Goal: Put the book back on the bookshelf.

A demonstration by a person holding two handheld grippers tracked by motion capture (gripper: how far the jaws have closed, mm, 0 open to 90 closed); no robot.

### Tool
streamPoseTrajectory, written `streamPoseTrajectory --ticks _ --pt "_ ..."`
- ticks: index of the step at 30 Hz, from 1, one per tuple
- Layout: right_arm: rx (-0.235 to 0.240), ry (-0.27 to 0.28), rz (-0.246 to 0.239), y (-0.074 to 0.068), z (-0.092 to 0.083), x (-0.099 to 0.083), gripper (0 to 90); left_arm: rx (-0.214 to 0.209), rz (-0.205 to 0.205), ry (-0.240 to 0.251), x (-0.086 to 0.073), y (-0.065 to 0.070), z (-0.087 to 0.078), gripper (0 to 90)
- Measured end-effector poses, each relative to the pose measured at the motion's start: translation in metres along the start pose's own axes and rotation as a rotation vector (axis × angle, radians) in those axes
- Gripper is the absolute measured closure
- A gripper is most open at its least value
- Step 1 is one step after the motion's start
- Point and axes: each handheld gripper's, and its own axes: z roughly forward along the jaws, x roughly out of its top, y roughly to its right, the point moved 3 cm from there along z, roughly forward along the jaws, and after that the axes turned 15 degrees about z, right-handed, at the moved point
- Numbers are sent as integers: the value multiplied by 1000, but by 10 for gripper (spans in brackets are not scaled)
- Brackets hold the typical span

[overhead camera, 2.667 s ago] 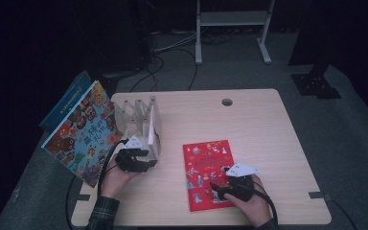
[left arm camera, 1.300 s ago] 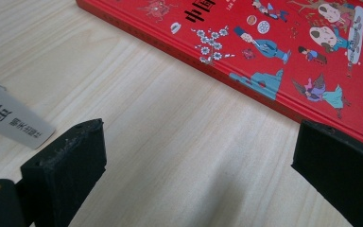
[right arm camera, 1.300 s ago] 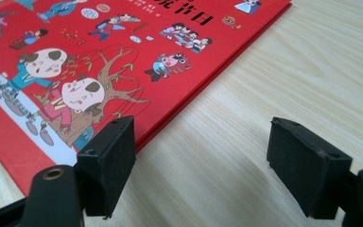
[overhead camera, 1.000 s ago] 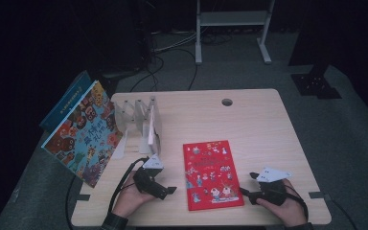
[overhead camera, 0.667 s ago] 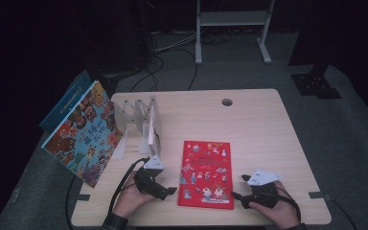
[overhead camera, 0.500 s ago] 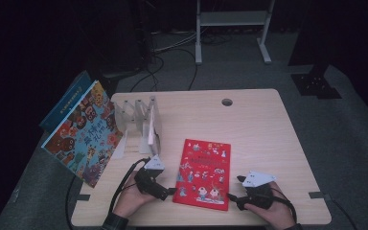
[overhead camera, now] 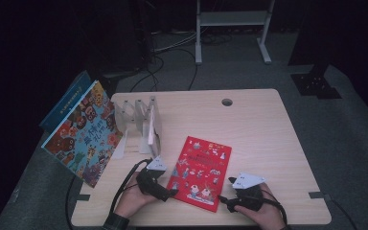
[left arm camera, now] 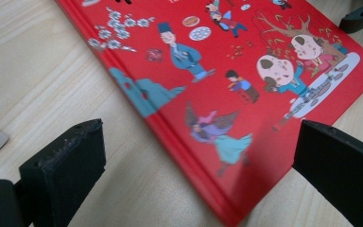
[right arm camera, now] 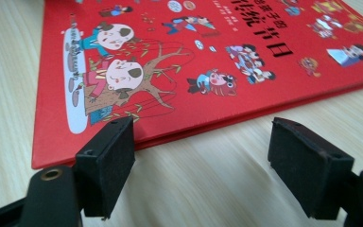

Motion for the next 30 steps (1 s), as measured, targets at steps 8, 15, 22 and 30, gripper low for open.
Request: streamPoseTrajectory --ticks 8,15,22,30 --pt "4 3 -4 -16 11 5 229 -3 -9 -7 -2 -1 2 25" --pt "10 -5 10 -29 20 10 230 12 -19 -24 -5 -3 3 15" --pt "18 -9 4 -30 23 12 223 24 -19 -44 -8 -5 4 15" --pt "-2 14 40 2 16 31 222 29 -16 -50 -9 -5 6 8"
